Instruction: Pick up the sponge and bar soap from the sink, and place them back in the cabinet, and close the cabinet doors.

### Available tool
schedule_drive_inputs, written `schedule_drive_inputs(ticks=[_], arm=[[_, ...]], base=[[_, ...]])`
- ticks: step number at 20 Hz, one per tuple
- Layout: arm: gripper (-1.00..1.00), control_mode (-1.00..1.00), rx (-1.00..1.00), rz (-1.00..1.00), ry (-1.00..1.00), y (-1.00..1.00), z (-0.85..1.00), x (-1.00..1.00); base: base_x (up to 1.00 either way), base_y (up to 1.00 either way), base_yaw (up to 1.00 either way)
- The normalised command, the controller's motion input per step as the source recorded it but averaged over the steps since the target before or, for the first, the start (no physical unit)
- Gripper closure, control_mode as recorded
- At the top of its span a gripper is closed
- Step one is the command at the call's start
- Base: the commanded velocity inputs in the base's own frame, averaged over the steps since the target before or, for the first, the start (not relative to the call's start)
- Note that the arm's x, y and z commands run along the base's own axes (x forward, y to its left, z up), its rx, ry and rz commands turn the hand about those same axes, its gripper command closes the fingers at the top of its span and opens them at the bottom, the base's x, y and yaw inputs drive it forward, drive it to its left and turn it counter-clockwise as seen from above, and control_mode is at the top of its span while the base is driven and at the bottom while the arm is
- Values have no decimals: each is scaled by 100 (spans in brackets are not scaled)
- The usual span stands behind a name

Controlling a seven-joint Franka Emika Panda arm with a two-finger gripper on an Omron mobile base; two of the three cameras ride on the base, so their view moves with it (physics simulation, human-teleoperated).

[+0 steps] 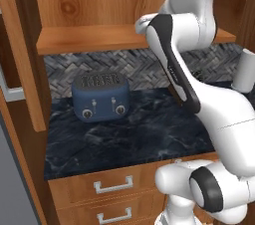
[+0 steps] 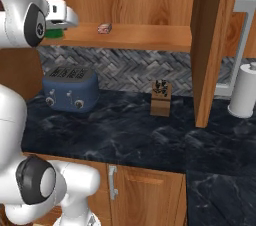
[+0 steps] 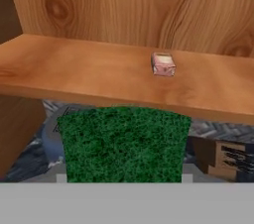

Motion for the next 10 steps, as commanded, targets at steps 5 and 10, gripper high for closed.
schedule_drive_inputs(ticks=[5, 10], arm=[[100, -100, 0, 0, 0, 0, 0, 39], [100, -100, 0, 0, 0, 0, -1, 36]], base=[[0, 0, 0], [0, 0, 0]])
